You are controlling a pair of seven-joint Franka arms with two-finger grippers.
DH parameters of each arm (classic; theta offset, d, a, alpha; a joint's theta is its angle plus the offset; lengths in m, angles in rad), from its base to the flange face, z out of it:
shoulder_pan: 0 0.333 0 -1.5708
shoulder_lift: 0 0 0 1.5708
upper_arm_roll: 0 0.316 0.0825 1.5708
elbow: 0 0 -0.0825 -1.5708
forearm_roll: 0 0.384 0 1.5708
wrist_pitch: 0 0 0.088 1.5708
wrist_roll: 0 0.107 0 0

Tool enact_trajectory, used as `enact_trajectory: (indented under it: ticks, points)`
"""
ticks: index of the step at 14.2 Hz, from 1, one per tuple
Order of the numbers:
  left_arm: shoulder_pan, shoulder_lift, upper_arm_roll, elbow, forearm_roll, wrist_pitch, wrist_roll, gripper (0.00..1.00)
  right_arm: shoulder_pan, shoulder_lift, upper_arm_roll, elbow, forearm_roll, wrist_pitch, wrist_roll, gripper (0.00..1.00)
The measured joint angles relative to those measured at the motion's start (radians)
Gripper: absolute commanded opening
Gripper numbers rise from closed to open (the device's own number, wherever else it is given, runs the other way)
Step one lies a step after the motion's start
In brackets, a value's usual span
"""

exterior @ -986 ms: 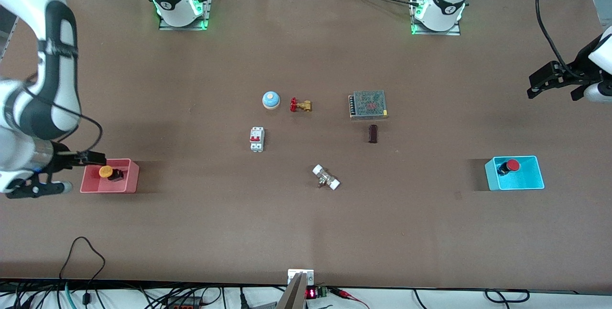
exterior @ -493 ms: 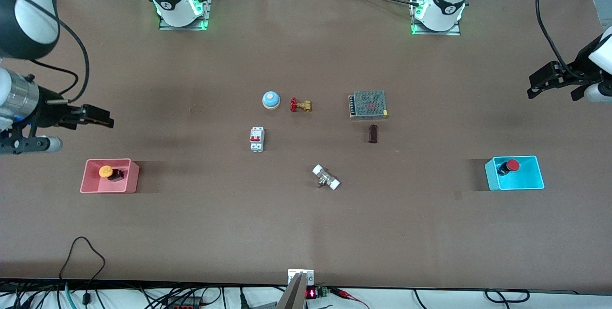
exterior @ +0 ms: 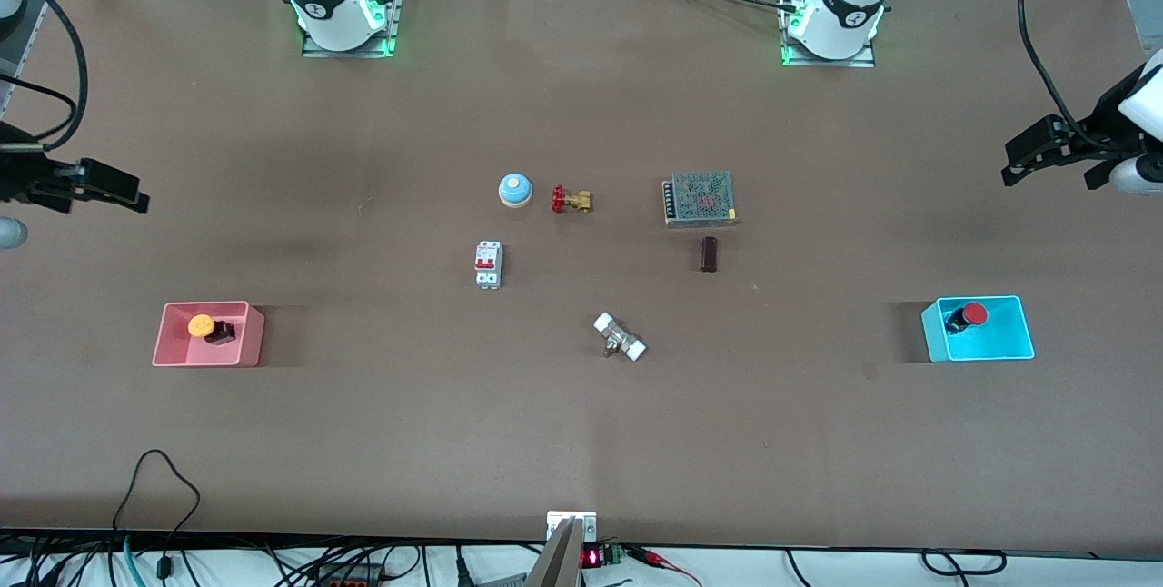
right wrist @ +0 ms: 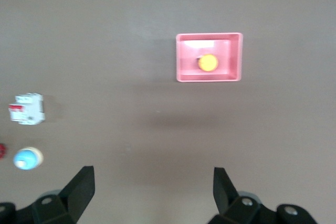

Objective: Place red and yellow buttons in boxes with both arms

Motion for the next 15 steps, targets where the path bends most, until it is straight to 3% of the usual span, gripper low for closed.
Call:
enact_trajectory:
  ticks: [3, 9, 15]
  points:
    - [0.0, -0.001, -0.001, 0.0, 0.0, -0.002, -0.003, 1.0, -0.003, -0.057, 0.034, -0.043, -0.027, -0.001, 0.004, 1.0]
    - [0.0, -0.001, -0.001, 0.0, 0.0, -0.005, -0.004, 1.0, -0.009, -0.163, 0.034, -0.157, -0.027, 0.001, 0.005, 1.0]
    - [0.0, -0.001, -0.001, 0.0, 0.0, -0.005, -0.005, 1.0, -0.01, -0.188, 0.034, -0.176, -0.027, 0.001, 0.005, 1.0]
